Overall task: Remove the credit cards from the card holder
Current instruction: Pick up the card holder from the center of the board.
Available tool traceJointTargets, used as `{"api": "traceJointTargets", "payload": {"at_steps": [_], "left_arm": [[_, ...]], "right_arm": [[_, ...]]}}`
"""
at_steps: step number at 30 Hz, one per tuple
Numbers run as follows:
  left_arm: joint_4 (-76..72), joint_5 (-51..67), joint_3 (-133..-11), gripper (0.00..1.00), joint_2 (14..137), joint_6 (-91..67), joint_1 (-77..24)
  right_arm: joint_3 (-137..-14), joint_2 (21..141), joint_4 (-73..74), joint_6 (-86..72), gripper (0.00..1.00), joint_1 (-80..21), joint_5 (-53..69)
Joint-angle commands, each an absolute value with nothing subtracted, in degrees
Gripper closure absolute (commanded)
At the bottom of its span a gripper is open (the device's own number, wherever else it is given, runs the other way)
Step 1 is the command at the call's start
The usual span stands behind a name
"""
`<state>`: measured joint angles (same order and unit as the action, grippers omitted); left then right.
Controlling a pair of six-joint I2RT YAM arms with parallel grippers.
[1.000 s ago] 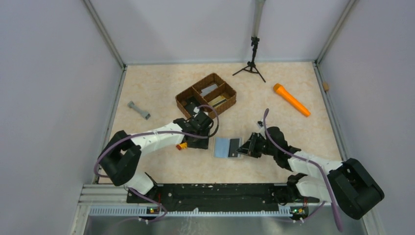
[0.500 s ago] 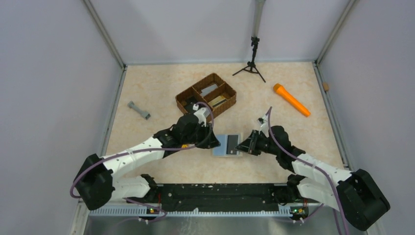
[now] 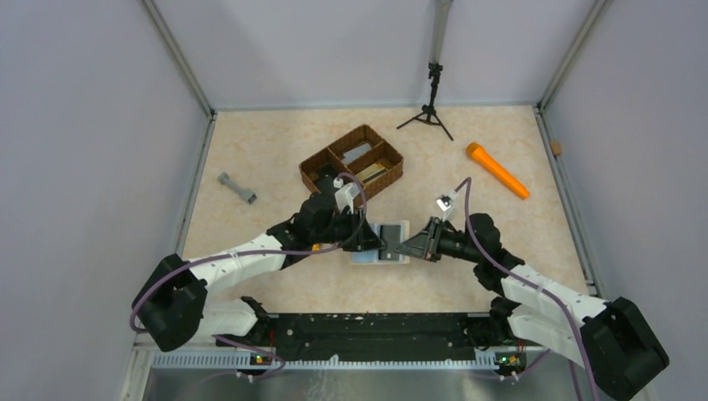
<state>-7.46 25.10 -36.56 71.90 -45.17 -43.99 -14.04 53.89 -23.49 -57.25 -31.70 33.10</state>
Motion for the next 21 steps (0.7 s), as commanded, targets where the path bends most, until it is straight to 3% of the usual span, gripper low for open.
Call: {"api": "traceJointTargets", "payload": {"at_steps": [1,6,8,12,16,19,21], "left_arm": [[-12.8,28.2,-36.3,0.68,72.2,-46.6,-43.8],[-10.5,27.5,-36.7,0.69,72.1,-45.8,-43.8],[-14.1,30.5,-35.9,0.76,72.1,-46.7,-43.8],[-20.8,35.1,-34.3,1.0,72.9,-49.1,-43.5],[-27.4,37.5,-31.5,1.0,71.3,-51.9,-42.2],[-30.6,38.7,-29.3,1.0,69.1,-53.5,-41.0],[-30.9,38.9,-28.6,1.0,67.6,-53.5,-40.5]], "right_arm": [[-15.7,52.1,-29.5,-59.2,1.0,-31.5,36.2],[-16.0,52.0,-30.1,-59.6,1.0,-31.5,36.6],[-15.9,52.3,-30.4,-59.8,1.0,-31.5,36.7],[-15.8,52.9,-31.0,-59.9,1.0,-31.4,37.1],[-15.6,52.9,-31.2,-60.0,1.0,-31.5,37.2],[-15.5,52.6,-31.5,-60.4,0.92,-31.4,37.0],[-14.9,52.3,-34.2,-61.3,0.75,-31.4,37.3]]}}
